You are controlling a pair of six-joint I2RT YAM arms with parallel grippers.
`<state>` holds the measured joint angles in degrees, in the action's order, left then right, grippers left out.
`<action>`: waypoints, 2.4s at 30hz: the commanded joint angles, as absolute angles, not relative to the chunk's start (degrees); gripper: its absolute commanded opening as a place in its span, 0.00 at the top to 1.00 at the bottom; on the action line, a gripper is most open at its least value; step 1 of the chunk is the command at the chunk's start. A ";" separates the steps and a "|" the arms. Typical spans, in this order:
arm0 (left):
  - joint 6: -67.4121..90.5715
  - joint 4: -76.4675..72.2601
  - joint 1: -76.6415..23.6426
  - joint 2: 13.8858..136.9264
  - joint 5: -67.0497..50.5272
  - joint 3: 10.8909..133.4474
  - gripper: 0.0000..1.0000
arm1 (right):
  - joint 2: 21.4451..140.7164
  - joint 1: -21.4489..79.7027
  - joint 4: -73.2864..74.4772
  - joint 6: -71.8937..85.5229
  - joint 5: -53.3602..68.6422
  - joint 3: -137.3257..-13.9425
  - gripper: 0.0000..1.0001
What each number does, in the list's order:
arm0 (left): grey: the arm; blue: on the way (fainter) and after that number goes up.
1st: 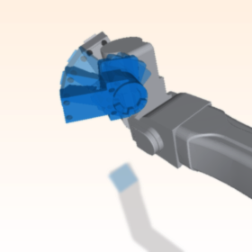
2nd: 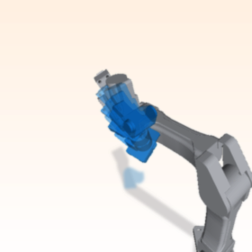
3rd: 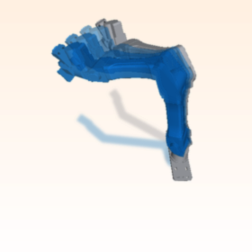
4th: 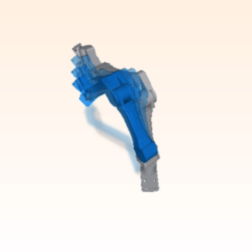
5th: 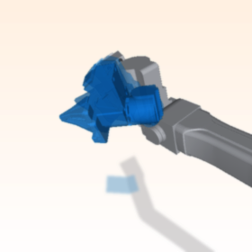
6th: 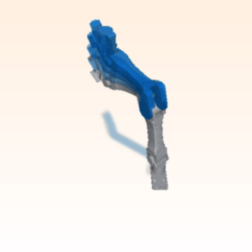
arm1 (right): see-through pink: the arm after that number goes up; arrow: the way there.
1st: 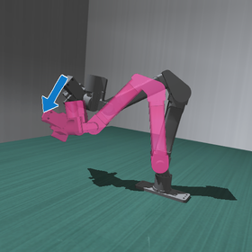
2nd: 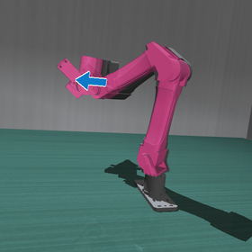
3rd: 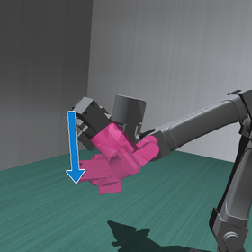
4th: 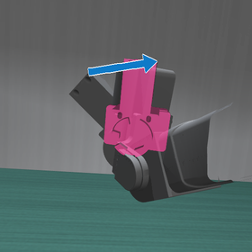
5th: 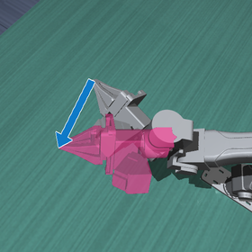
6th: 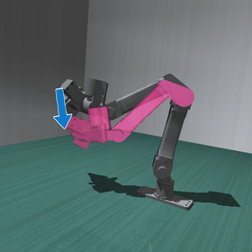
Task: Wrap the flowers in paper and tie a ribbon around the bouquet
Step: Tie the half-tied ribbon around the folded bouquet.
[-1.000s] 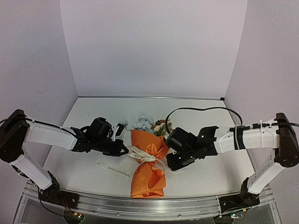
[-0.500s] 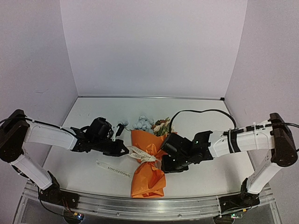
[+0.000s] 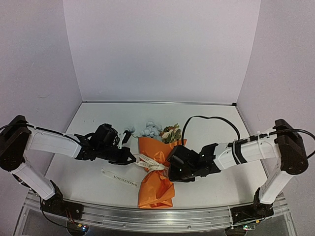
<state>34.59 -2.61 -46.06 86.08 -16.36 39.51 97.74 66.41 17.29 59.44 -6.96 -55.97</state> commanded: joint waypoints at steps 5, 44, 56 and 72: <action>34.80 -4.51 -45.70 84.81 -16.56 39.07 1.00 | 98.80 66.53 13.95 61.31 -10.77 -54.89 0.81; 34.56 -3.79 -45.66 85.29 -16.55 40.05 1.00 | 99.97 66.53 0.80 53.70 -8.51 -50.84 0.81; 34.63 -3.53 -45.61 84.73 -15.73 39.81 1.00 | 91.86 66.53 10.40 46.90 -12.67 -48.16 1.00; 35.02 -1.91 -45.62 83.76 -13.64 39.21 1.00 | 86.43 65.96 23.39 40.46 -9.73 -49.82 1.00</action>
